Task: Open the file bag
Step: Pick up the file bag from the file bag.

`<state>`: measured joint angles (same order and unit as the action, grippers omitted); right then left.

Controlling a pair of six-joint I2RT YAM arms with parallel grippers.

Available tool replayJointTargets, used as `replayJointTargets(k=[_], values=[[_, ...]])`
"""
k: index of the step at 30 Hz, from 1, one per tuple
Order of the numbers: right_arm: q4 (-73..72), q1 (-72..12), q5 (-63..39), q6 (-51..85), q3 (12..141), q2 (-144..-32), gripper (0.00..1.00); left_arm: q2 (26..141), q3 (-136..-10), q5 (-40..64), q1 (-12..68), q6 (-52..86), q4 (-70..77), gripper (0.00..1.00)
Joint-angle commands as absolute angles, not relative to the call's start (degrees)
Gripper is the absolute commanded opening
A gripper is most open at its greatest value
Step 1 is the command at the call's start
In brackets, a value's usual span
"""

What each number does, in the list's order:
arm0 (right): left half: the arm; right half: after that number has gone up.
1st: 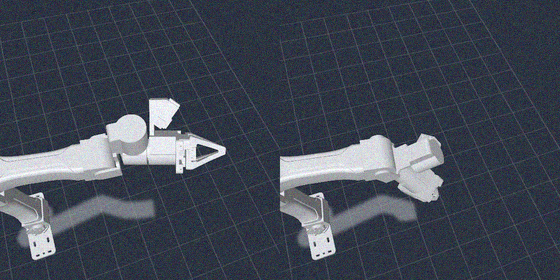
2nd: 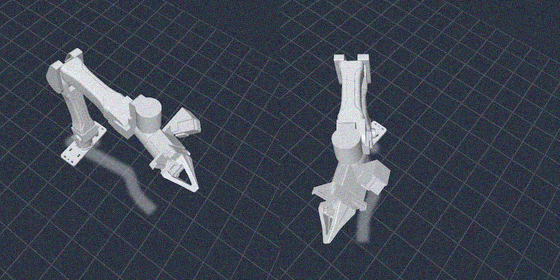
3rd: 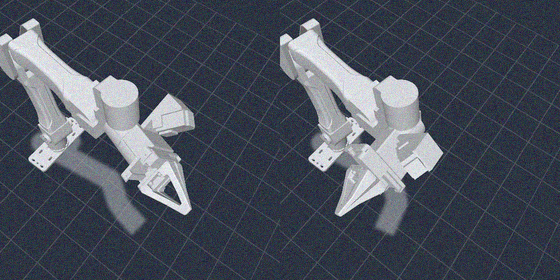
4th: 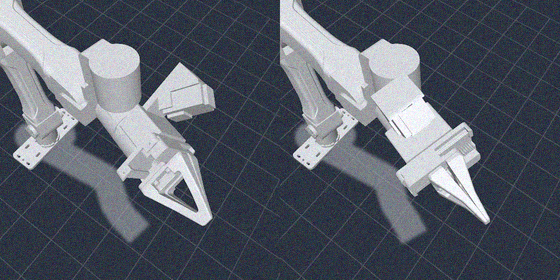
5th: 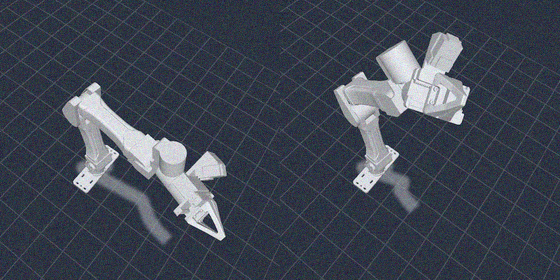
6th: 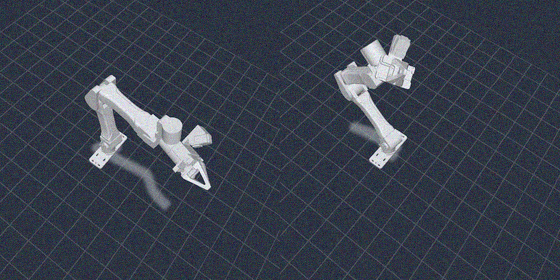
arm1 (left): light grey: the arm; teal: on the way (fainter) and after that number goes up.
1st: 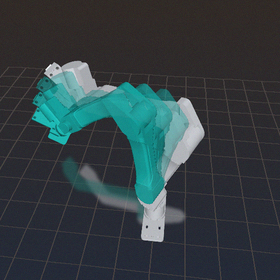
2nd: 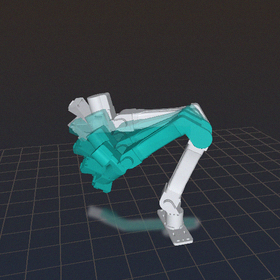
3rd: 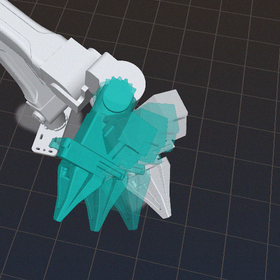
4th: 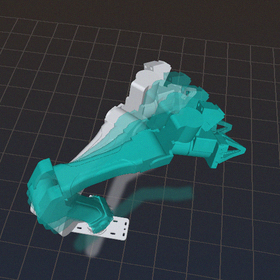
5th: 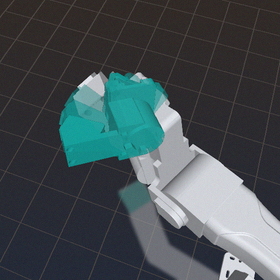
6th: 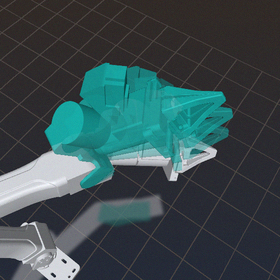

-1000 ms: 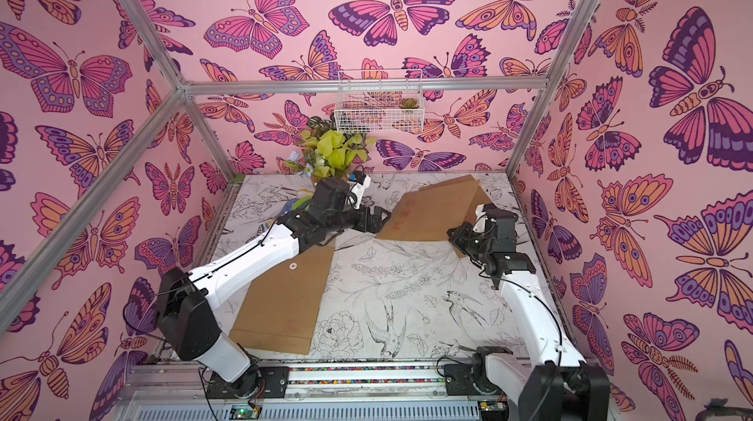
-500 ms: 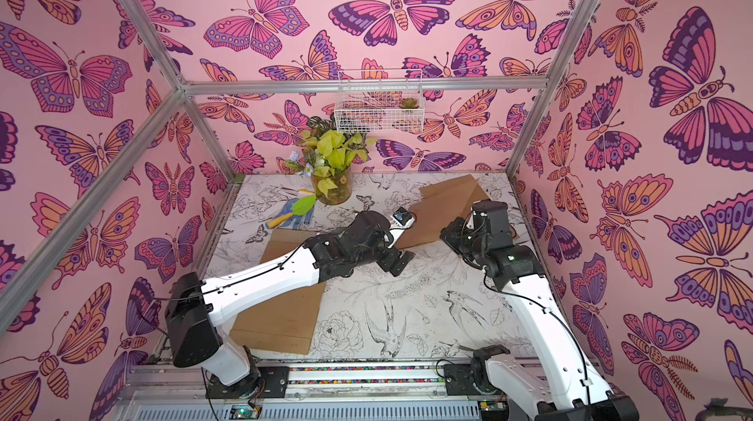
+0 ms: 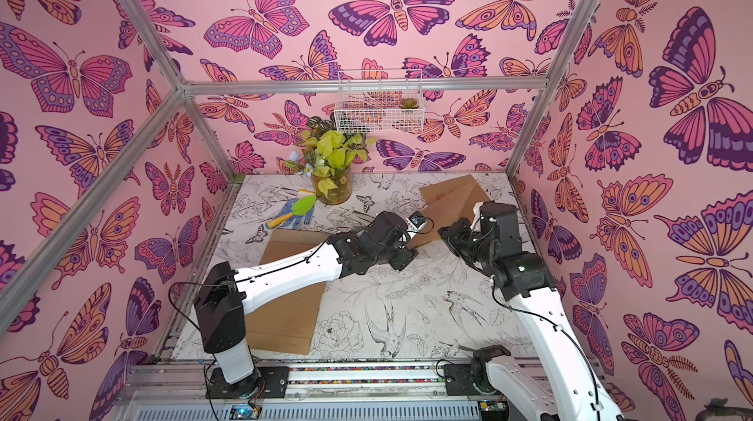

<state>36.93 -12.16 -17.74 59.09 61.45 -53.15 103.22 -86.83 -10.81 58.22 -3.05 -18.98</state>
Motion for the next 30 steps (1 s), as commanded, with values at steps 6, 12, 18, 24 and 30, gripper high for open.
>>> replayJointTargets(k=[6, 12, 18, 24, 30], values=[[31.6, -12.6, -23.4, 65.5, 61.7, -52.5, 0.00, 103.9, -88.0, -13.1, 58.4, -3.4, -19.8, 0.56], [31.4, -12.6, -22.4, 64.6, 61.8, -52.2, 0.09, 102.2, -86.5, -14.1, 58.5, -2.8, -19.7, 0.34], [28.8, -12.4, -20.8, 58.0, 63.2, -50.1, 0.51, 97.2, -83.0, -16.7, 58.4, -1.0, -19.8, 0.04], [33.4, -12.1, -11.9, 46.0, 68.1, -46.7, 0.71, 88.9, -78.7, -16.0, 56.8, 2.8, -20.7, 0.01], [26.3, -12.2, -6.8, 39.5, 63.2, -40.9, 0.78, 79.2, -76.4, -8.4, 51.5, 8.3, -20.9, 0.01]])
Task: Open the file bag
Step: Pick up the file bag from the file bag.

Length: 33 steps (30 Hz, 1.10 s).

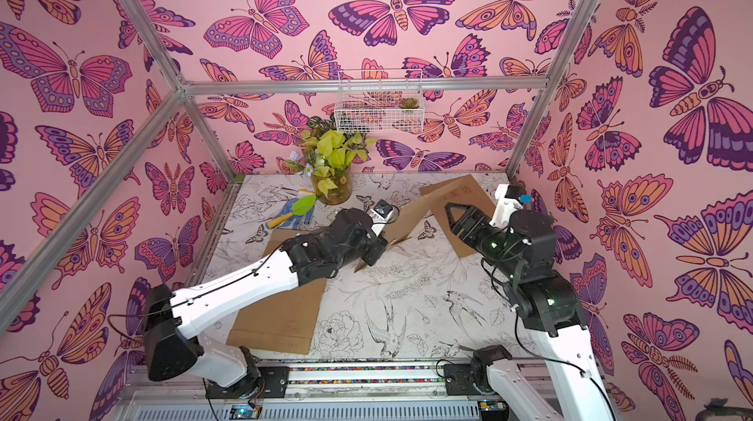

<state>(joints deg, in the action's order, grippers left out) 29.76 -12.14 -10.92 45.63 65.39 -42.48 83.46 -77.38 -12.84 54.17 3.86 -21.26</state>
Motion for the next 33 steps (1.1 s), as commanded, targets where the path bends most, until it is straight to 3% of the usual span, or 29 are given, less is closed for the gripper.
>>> replayJointTargets(k=[1, 10, 17, 33], values=[[26.0, -12.1, -7.1, 38.8, 62.9, -40.6, 0.81, 77.9, -76.4, -6.6, 50.4, 9.4, -20.9, 0.01], [13.7, -12.2, -19.8, 43.4, 56.4, -45.0, 0.91, 67.1, -76.4, 4.8, 42.0, 18.3, -14.6, 0.02], [-12.0, -13.4, -26.2, 60.1, 46.7, -50.7, 0.99, 62.7, -76.7, 6.6, 40.9, 22.8, -5.7, 0.02], [-41.1, -23.7, -24.8, 68.0, 47.8, -60.5, 0.95, 59.6, -76.8, 1.3, 40.8, 33.3, 10.7, 0.02]])
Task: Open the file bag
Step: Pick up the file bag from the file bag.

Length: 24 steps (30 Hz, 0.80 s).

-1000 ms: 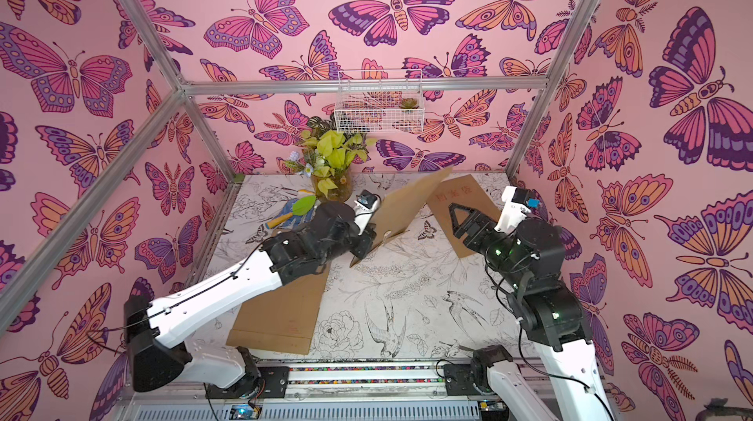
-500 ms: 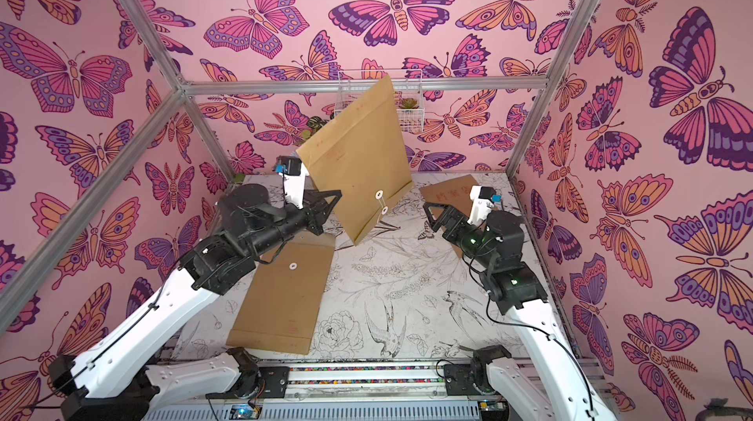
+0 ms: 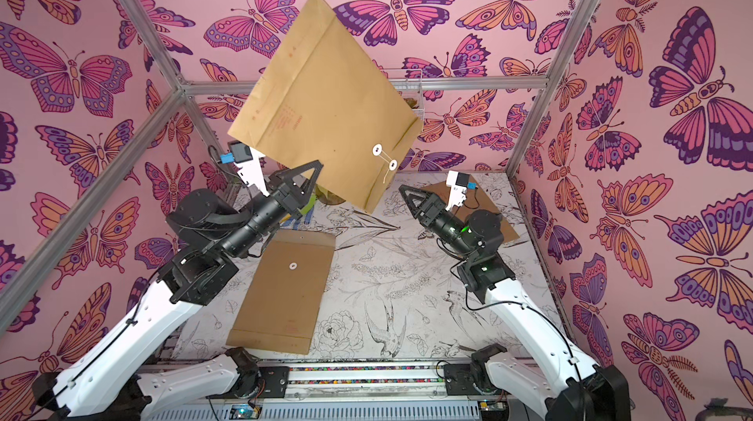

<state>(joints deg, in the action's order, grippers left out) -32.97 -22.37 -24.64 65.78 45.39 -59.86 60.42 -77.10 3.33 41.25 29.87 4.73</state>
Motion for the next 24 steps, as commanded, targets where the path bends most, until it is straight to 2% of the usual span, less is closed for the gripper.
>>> replayJointTargets(k=[1, 9, 17, 24], values=[[-42.5, -24.4, -25.0, 68.1, 47.9, -61.0, 0.95, 59.7, -76.4, 1.2, 40.8, 34.5, 11.8, 0.02], [-48.0, -31.0, -22.7, 68.6, 48.2, -63.2, 0.91, 60.0, -74.7, 2.4, 40.8, 39.8, 16.0, 0.02], [-53.1, -31.8, -19.8, 71.6, 47.9, -64.0, 0.86, 59.9, -73.7, 3.5, 40.8, 43.5, 18.2, 0.02], [-57.8, -31.9, -19.5, 74.3, 48.7, -65.5, 0.71, 60.1, -72.6, 3.4, 40.8, 45.6, 19.1, 0.02]])
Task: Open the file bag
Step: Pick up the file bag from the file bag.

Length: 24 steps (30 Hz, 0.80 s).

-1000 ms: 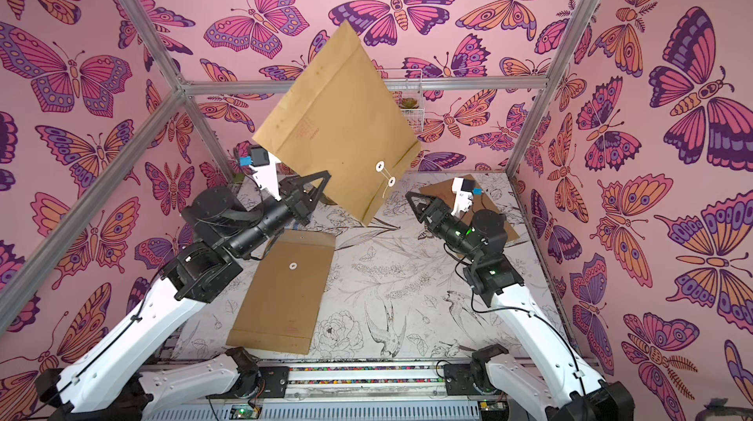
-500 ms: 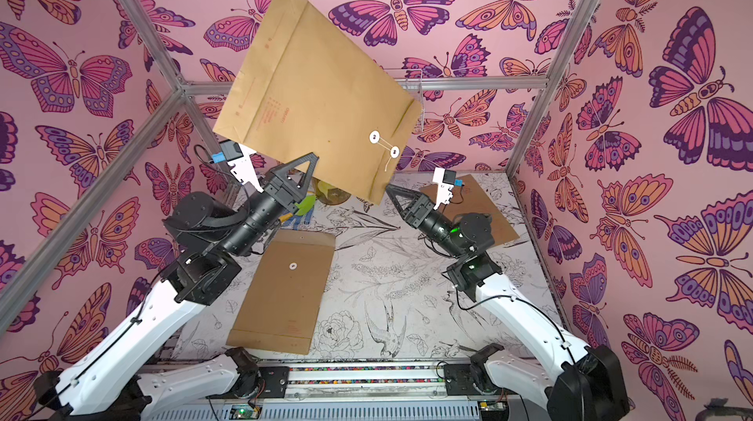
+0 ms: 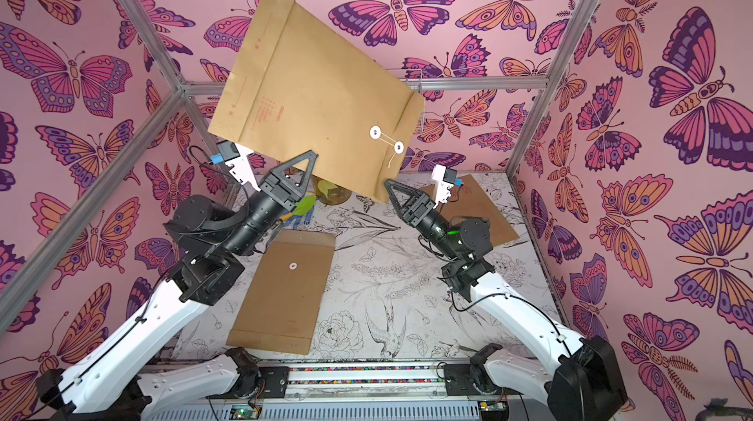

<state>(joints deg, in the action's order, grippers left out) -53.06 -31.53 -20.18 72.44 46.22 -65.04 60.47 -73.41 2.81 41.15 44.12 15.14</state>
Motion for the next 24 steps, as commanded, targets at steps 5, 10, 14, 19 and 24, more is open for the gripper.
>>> replayJointTargets(k=[5, 10, 14, 19, 24], values=[[-59.2, -32.4, -19.9, 75.1, 49.6, -66.1, 0.58, 60.5, -72.4, 3.4, 40.8, 46.6, 19.5, 0.02], [-59.0, -32.5, -19.4, 75.3, 50.0, -66.1, 0.32, 60.5, -71.8, 3.0, 40.8, 47.1, 19.8, 0.02], [-56.9, -32.6, -18.9, 74.6, 49.9, -65.4, 0.18, 60.3, -71.4, 2.4, 40.8, 47.1, 19.5, 0.02], [-50.9, -32.6, -17.9, 70.6, 49.7, -62.8, 0.00, 59.3, -71.3, 1.0, 40.7, 45.2, 16.1, 0.10], [-35.6, -32.4, -15.5, 58.7, 51.3, -55.9, 0.00, 55.9, -73.1, -5.5, 40.7, 36.4, -2.9, 0.70]])
